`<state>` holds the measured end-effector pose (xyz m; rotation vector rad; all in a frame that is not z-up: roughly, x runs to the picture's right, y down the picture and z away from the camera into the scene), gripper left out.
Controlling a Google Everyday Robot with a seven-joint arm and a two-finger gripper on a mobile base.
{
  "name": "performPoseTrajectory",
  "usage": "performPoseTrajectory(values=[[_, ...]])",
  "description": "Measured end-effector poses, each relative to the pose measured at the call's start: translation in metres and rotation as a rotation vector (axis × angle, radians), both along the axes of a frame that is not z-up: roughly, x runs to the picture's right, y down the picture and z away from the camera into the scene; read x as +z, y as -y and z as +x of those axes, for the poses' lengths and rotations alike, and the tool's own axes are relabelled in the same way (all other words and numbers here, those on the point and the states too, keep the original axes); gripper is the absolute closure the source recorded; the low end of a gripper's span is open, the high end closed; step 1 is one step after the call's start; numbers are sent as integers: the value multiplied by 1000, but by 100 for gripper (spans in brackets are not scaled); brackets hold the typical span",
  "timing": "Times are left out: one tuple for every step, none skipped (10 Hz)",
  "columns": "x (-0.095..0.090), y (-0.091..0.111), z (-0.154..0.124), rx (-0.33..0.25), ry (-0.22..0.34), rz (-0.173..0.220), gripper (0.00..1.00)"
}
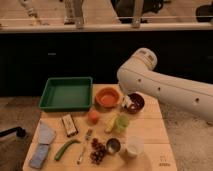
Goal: Wipe purple bowl with brush
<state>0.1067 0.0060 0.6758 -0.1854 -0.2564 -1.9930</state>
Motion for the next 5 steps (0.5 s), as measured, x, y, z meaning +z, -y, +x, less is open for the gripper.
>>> performPoseTrajectory(values=[[6, 5, 3, 5, -9, -3, 100], [10, 8, 5, 6, -14, -5, 100], [16, 13, 9, 9, -22, -8, 100], [21, 16, 13, 13, -30, -10, 100], [24, 18, 17, 16, -35, -12, 100]])
